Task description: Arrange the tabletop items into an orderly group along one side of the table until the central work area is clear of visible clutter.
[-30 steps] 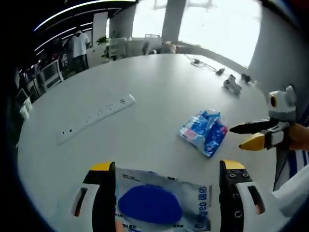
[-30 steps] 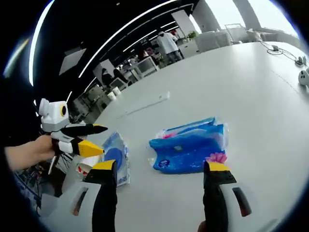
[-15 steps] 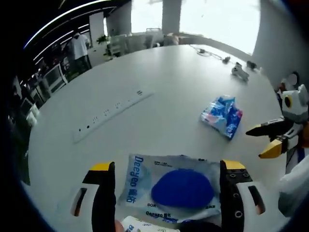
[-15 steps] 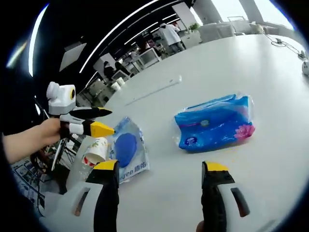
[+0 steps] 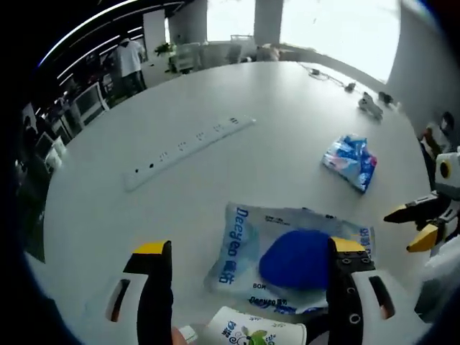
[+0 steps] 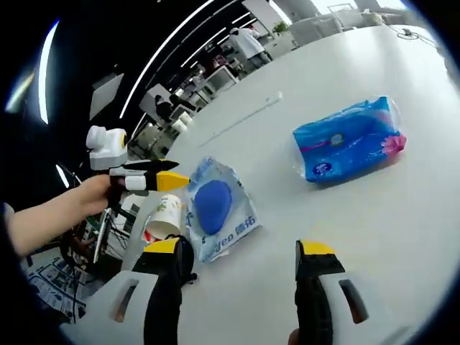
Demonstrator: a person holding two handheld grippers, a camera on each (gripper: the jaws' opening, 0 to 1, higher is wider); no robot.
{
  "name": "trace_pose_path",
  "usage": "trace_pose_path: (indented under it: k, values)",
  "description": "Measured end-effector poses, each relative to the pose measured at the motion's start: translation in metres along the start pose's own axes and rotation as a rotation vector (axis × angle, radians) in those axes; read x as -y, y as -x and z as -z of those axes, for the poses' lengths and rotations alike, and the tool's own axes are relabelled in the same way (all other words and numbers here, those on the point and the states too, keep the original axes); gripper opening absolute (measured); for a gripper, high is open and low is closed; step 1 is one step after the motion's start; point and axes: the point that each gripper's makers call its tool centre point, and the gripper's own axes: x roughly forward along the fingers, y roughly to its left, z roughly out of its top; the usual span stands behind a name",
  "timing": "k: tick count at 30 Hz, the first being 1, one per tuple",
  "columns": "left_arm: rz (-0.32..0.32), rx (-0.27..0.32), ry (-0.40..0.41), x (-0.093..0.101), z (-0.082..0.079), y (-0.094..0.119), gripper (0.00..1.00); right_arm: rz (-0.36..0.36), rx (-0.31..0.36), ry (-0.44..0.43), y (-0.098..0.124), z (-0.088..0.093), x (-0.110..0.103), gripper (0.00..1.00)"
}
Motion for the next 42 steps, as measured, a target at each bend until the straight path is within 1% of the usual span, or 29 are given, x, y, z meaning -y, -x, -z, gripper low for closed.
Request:
trace_pose_path:
  k: [4, 8, 9, 10, 11, 12, 16, 19, 21, 25, 27, 29, 34, 35, 36, 37, 39, 40, 42]
  values:
    - [-0.002, 0.004, 0.022, -0.007, 0.002, -0.002, 0.85, -0.014, -0.008, -0.059, -0.002, 0.010, -0.005, 0.59]
    - [0.008, -0.008, 0.021, -0.009, 0.006, -0.005, 0.83, -0.021, -0.030, -0.084, -0.007, 0.020, -0.009, 0.57]
    - [0.012, -0.013, 0.014, -0.009, 0.007, -0.006, 0.79, -0.022, -0.030, -0.093, -0.008, 0.021, -0.010, 0.55]
    - [0.012, -0.033, -0.013, -0.010, 0.011, -0.008, 0.77, -0.026, -0.029, -0.104, -0.008, 0.022, -0.012, 0.53]
    - [0.007, -0.048, -0.034, -0.011, 0.014, -0.008, 0.75, -0.030, -0.028, -0.112, -0.008, 0.022, -0.013, 0.52]
    - [0.004, -0.046, -0.041, -0.011, 0.016, -0.011, 0.75, -0.041, -0.030, -0.130, -0.009, 0.023, -0.016, 0.52]
    - [0.022, -0.043, -0.003, -0.011, 0.018, -0.015, 0.74, -0.059, -0.036, -0.150, -0.013, 0.025, -0.022, 0.52]
    - [0.031, -0.035, 0.028, -0.011, 0.018, -0.018, 0.70, -0.069, -0.046, -0.164, -0.017, 0.029, -0.027, 0.52]
    - [0.045, -0.042, 0.056, -0.010, 0.020, -0.022, 0.66, -0.083, -0.049, -0.185, -0.019, 0.030, -0.032, 0.52]
    - [0.037, -0.044, 0.056, -0.010, 0.022, -0.026, 0.64, -0.094, -0.058, -0.174, -0.025, 0.033, -0.040, 0.51]
    - [0.033, -0.033, 0.068, -0.010, 0.020, -0.027, 0.61, -0.101, -0.061, -0.163, -0.026, 0.034, -0.042, 0.50]
    - [0.032, -0.026, 0.081, -0.010, 0.019, -0.029, 0.60, -0.103, -0.064, -0.173, -0.028, 0.035, -0.042, 0.48]
    - [0.031, -0.047, 0.080, -0.011, 0.025, -0.032, 0.52, -0.103, -0.063, -0.191, -0.032, 0.035, -0.042, 0.43]
    - [0.035, -0.045, 0.087, -0.010, 0.025, -0.033, 0.50, -0.107, -0.061, -0.195, -0.032, 0.035, -0.042, 0.42]
    - [0.037, -0.047, 0.095, -0.010, 0.025, -0.033, 0.49, -0.128, -0.062, -0.218, -0.034, 0.035, -0.044, 0.41]
    - [0.039, -0.048, 0.098, -0.009, 0.025, -0.033, 0.48, -0.128, -0.062, -0.229, -0.034, 0.035, -0.043, 0.41]
    - [0.035, -0.044, 0.092, -0.010, 0.024, -0.033, 0.45, -0.123, -0.059, -0.221, -0.034, 0.035, -0.042, 0.34]
    - [0.038, -0.043, 0.086, -0.010, 0.024, -0.033, 0.41, -0.121, -0.058, -0.214, -0.035, 0.035, -0.041, 0.27]
    - [0.029, -0.042, 0.060, -0.011, 0.022, -0.032, 0.30, -0.114, -0.056, -0.222, -0.035, 0.035, -0.039, 0.17]
